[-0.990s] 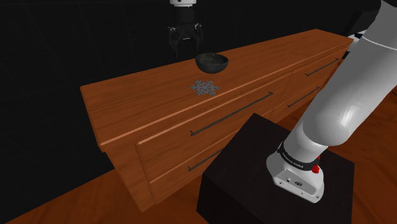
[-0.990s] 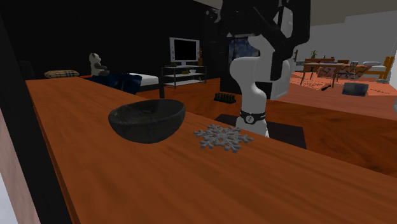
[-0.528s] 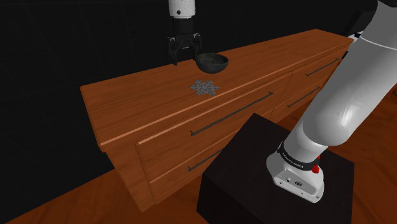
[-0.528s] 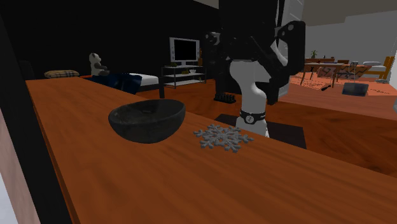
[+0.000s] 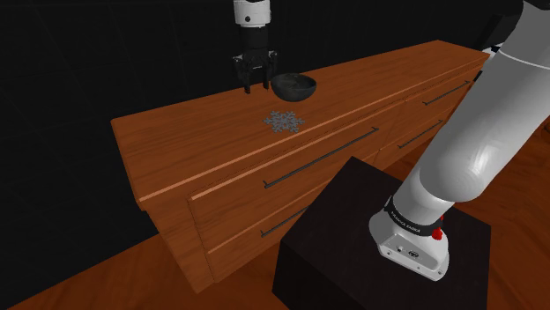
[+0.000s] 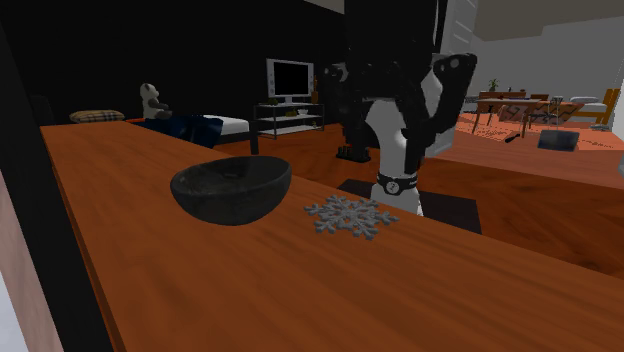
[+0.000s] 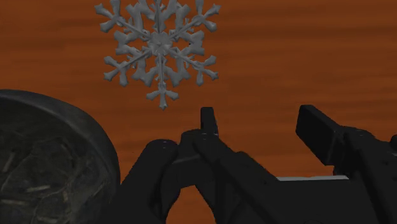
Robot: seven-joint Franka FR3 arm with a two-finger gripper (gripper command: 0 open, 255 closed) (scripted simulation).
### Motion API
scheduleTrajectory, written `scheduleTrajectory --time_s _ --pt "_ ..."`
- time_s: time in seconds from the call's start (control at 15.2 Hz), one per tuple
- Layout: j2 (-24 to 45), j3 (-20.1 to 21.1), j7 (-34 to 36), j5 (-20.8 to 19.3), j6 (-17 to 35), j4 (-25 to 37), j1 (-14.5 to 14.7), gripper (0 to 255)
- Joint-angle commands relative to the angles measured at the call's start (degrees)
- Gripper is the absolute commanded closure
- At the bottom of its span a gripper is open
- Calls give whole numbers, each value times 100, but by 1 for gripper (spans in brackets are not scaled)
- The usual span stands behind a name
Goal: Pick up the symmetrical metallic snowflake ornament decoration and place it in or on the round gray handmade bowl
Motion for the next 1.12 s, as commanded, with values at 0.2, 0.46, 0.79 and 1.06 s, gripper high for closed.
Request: scheduleTrajectory --time_s 0.2,0.46,0.79,1.06 --pt "0 0 0 0 0 0 0 255" --pt "0 0 0 0 0 0 0 255" --pt "-262 -133 -241 -60 730 -750 -129 0" --pt "-465 -326 -557 -149 1710 -1604 -307 0"
